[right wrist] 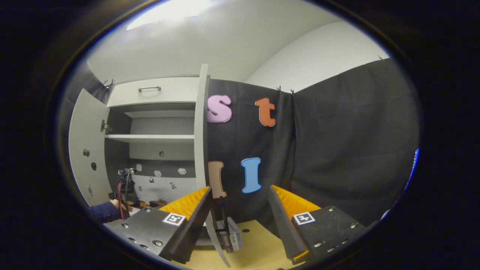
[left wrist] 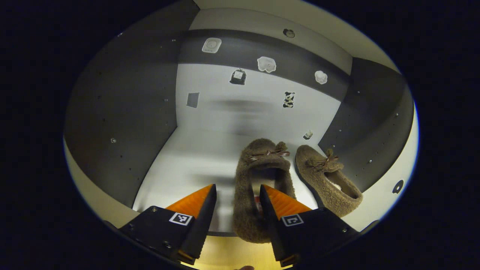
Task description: Grab one shoe with the right hand and put it into the shoe cabinet, grab the other shoe with the left hand and put it into the shoe cabinet; then close the right door with the right hand and the left door with the left hand.
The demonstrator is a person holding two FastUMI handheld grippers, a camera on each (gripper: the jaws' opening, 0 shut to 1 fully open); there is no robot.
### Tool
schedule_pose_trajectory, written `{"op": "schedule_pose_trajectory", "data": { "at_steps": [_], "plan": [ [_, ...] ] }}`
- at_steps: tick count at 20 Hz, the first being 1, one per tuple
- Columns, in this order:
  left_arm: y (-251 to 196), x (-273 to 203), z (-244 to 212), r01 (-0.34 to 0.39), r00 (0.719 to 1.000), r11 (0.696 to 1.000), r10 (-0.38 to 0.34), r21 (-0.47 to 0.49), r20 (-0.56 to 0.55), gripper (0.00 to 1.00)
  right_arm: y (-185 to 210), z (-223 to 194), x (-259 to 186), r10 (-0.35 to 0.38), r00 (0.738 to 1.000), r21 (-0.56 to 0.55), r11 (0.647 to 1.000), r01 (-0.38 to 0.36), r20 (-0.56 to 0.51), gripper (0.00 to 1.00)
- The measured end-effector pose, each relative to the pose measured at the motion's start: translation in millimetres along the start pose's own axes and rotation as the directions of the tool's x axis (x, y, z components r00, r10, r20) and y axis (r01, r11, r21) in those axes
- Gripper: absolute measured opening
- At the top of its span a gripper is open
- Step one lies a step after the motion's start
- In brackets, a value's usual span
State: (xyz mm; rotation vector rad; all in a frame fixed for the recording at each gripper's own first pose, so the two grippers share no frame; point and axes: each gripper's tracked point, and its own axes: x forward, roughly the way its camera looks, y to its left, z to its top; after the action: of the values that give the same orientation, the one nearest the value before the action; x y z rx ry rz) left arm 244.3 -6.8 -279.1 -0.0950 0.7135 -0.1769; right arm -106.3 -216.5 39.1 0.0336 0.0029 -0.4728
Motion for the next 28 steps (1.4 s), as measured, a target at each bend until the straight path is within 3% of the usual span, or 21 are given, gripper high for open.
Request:
{"op": "schedule_pose_trajectory", "data": {
  "at_steps": [2, 4, 5, 6, 12, 14, 15, 16, 19, 21, 22, 25, 28],
  "plan": [
    [-4.0, -21.6, 17.1, 0.006, 0.998, 0.999, -0.008, 0.039, 0.067, 0.81, -0.8, -5.0, 5.5, -0.001, 1.000, -0.005, 1.000, 0.000, -0.010, 0.89],
    [-14.4, -49.2, 35.9, 0.028, 0.989, 0.997, -0.038, 0.069, 0.144, 0.74, -1.2, -14.2, 12.6, -0.002, 1.000, -0.013, 1.000, 0.002, -0.021, 0.89],
    [-22.8, -64.4, 45.4, 0.050, 0.981, 0.996, -0.064, 0.077, 0.183, 0.80, -3.0, -19.9, 16.8, -0.005, 1.000, -0.020, 1.000, 0.005, -0.029, 0.89],
    [-31.6, -80.5, 51.0, 0.076, 0.973, 0.994, -0.091, 0.080, 0.212, 0.73, -6.1, -26.0, 21.4, -0.015, 0.999, -0.028, 1.000, 0.014, -0.036, 0.89],
    [-63.6, -167.8, 75.3, 0.165, 0.918, 0.978, -0.199, 0.128, 0.342, 0.73, -8.4, -72.4, 39.5, -0.011, 0.991, -0.029, 1.000, 0.007, -0.132, 0.92],
    [-69.4, -192.4, 82.7, 0.178, 0.899, 0.973, -0.221, 0.147, 0.379, 0.73, -7.8, -85.4, 44.0, -0.008, 0.988, -0.040, 0.999, 0.002, -0.154, 0.98],
    [-70.9, -203.1, 86.1, 0.179, 0.891, 0.972, -0.226, 0.153, 0.395, 0.73, -4.2, -88.9, 44.4, 0.001, 0.987, -0.038, 0.999, -0.007, -0.163, 0.94],
    [-72.4, -213.7, 87.6, 0.182, 0.883, 0.971, -0.231, 0.156, 0.409, 0.73, -1.3, -91.1, 43.7, 0.013, 0.985, -0.034, 0.999, -0.019, -0.170, 0.99],
    [-77.2, -240.9, 92.1, 0.195, 0.865, 0.967, -0.248, 0.163, 0.436, 0.73, 5.6, -98.1, 45.3, 0.038, 0.983, -0.039, 0.998, -0.046, -0.181, 0.99],
    [-77.8, -252.3, 92.5, 0.199, 0.861, 0.967, -0.250, 0.158, 0.444, 0.73, 8.1, -97.6, 45.4, 0.052, 0.982, -0.046, 0.997, -0.062, -0.182, 0.93],
    [-79.6, -258.0, 92.5, 0.214, 0.859, 0.965, -0.259, 0.149, 0.442, 0.73, 9.9, -97.6, 44.6, 0.069, 0.980, -0.043, 0.996, -0.078, -0.186, 1.00],
    [-82.0, -280.0, 94.7, 0.245, 0.847, 0.962, -0.273, 0.120, 0.456, 0.74, 15.5, -100.6, 45.1, 0.110, 0.973, -0.025, 0.993, -0.118, -0.201, 0.96],
    [-74.2, -287.8, 92.2, 0.210, 0.851, 0.969, -0.246, 0.129, 0.464, 0.73, 20.6, -99.0, 45.0, 0.135, 0.971, -0.038, 0.989, -0.146, -0.198, 0.96]
  ]
}}
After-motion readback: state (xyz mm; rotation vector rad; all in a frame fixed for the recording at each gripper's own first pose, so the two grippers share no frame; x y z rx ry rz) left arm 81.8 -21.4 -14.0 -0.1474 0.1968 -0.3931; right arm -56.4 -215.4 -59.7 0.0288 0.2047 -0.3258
